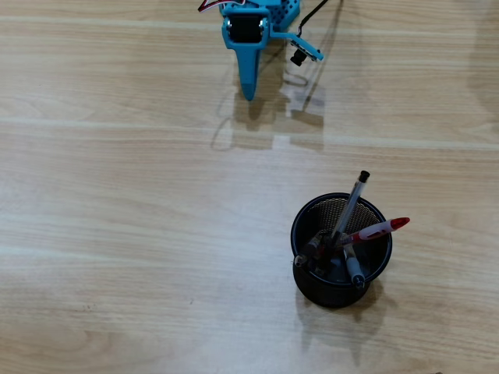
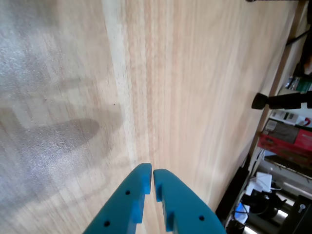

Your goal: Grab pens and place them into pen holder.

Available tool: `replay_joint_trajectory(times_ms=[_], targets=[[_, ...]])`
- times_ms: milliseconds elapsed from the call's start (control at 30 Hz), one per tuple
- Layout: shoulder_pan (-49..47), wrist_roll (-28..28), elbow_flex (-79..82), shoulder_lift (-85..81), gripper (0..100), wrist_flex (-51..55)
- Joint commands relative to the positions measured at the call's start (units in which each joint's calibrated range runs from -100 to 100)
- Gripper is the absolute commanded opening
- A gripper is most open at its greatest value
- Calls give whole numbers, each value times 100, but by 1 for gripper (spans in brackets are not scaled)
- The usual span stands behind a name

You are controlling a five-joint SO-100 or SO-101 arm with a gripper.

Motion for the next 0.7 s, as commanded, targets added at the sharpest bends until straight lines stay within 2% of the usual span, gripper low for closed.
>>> replay_joint_trajectory(times_ms=[0, 667], targets=[[10, 17, 52, -34, 2, -142], [1, -20, 52, -34, 2, -142]])
